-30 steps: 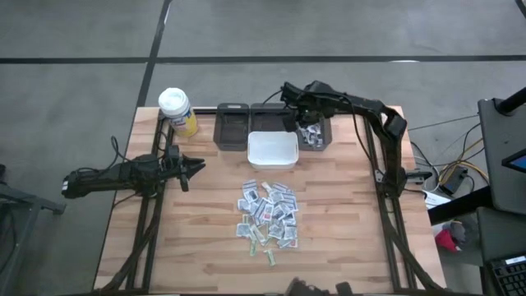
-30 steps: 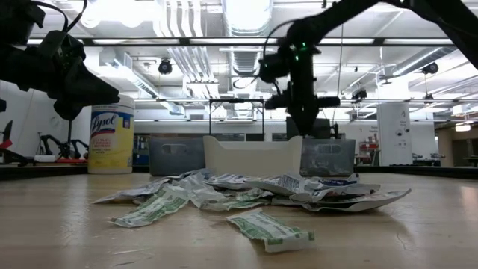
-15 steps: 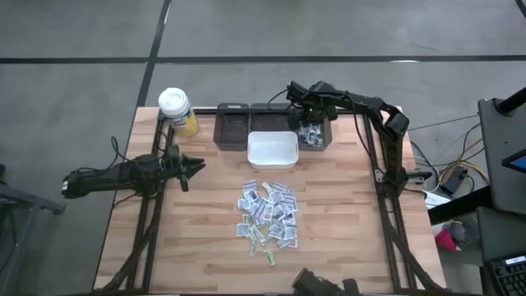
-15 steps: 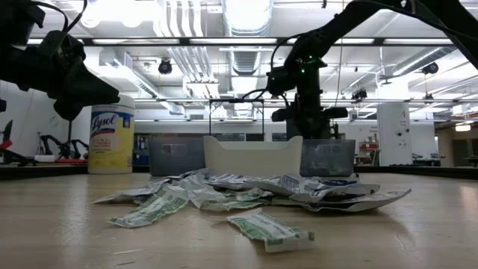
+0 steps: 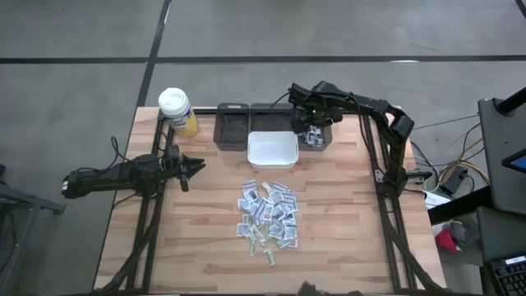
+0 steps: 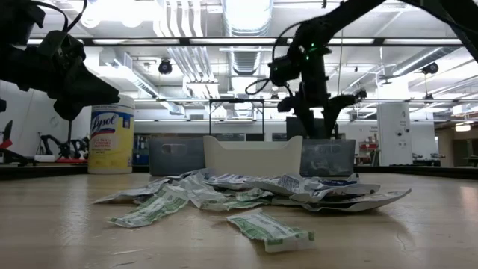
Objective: Pick & Place First Aid Supplies
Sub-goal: Put the blue alcohol pad into the right black bin
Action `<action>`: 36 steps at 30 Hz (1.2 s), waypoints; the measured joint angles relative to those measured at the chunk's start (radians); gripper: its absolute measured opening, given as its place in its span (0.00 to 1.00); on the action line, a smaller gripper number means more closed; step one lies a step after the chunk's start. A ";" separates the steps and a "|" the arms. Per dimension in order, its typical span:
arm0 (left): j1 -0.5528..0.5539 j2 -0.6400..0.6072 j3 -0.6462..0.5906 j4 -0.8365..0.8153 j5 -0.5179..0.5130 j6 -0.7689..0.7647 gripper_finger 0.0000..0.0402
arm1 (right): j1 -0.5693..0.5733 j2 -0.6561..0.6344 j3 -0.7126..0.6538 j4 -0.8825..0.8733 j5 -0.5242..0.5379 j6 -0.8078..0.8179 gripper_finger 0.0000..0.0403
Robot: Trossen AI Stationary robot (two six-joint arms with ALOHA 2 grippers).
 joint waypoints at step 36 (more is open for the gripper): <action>0.000 0.000 0.000 0.000 0.000 0.000 0.23 | 0.726 0.080 -0.007 0.178 -0.134 0.252 0.17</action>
